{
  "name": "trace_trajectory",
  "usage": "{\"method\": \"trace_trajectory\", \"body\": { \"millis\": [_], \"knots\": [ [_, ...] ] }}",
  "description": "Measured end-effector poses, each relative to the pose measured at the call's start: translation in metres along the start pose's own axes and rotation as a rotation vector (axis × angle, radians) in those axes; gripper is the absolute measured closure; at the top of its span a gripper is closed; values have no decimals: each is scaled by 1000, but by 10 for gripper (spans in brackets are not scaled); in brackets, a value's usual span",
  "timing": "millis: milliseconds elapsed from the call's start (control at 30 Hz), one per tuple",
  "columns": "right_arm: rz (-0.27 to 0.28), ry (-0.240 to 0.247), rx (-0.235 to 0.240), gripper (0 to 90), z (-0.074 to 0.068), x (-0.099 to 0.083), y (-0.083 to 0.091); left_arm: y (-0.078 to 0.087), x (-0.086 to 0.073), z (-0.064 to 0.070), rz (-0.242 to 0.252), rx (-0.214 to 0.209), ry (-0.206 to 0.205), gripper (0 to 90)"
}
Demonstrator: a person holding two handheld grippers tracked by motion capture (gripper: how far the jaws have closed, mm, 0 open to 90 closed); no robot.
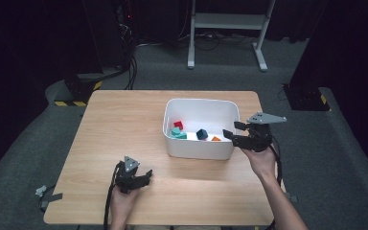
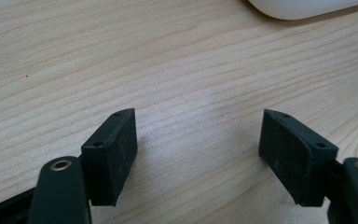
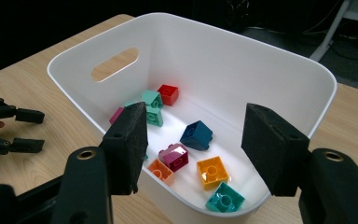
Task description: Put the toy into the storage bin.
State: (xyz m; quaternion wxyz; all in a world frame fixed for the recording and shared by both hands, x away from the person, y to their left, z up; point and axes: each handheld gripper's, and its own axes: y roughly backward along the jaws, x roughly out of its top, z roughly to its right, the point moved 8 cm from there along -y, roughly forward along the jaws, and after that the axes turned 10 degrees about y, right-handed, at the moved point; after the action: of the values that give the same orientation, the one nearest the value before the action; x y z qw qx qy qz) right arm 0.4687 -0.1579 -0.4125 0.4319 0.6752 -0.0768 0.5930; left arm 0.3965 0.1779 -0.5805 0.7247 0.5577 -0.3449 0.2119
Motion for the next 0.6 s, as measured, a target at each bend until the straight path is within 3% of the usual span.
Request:
{"method": "trace_trajectory", "body": {
  "millis": [600],
  "knots": [
    [16, -2, 7, 409, -7, -12, 11, 0, 0, 0, 0, 1, -1, 281]
  ]
}}
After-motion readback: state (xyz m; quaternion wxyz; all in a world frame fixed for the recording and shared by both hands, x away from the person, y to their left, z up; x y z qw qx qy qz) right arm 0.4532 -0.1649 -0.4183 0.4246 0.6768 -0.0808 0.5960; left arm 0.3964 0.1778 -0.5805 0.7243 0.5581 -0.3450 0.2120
